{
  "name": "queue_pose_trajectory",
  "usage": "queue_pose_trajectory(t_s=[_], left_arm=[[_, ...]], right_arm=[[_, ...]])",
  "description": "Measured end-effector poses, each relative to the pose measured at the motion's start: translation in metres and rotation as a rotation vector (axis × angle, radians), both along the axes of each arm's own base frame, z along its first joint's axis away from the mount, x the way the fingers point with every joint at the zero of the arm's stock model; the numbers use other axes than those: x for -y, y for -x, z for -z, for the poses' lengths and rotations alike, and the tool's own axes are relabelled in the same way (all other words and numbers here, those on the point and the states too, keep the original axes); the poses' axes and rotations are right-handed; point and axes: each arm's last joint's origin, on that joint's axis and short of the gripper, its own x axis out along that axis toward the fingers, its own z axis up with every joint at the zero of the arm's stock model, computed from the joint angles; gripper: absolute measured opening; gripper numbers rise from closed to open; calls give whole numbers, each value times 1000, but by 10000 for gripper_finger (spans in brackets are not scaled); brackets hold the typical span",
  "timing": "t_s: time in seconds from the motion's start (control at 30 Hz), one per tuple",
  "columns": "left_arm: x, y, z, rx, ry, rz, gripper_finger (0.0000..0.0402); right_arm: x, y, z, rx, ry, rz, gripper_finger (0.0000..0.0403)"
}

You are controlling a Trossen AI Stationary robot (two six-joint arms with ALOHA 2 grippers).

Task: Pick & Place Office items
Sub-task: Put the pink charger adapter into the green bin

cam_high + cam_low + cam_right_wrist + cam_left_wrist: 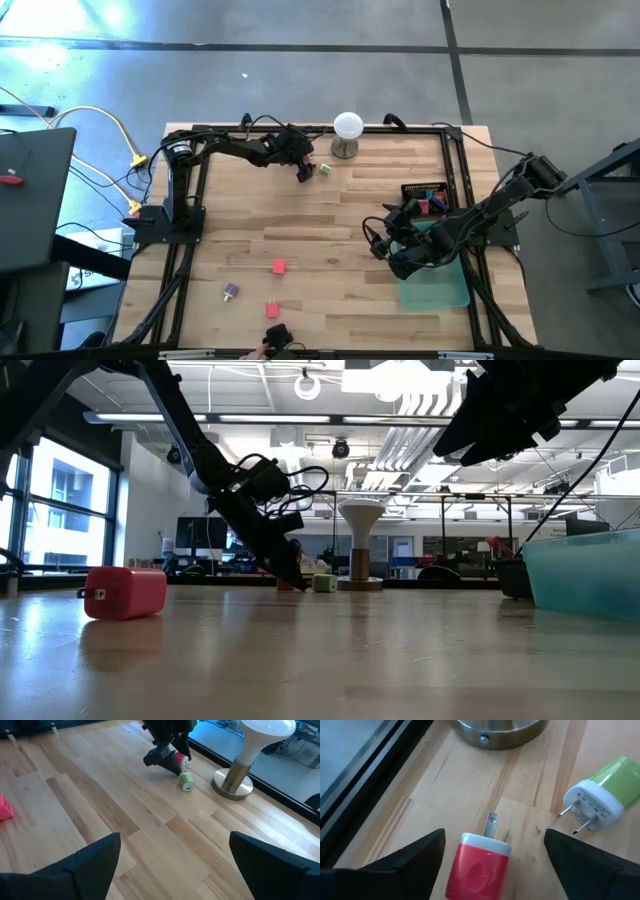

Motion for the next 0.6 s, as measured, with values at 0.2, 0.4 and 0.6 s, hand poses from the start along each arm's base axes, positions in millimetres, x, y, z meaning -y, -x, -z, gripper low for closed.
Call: queue_pose_trajectory(t_s=[0.2, 0.4, 0.6], left_arm=[[0, 1, 1, -14, 8, 48, 261], [7, -2, 2, -23, 3, 87, 166], [17, -8, 2, -16, 27, 41, 126]], right_arm=[[0, 0, 0, 0, 1, 0, 362], [0, 0, 0, 0, 3, 0, 362], [0, 0, 0, -1, 2, -1, 362]])
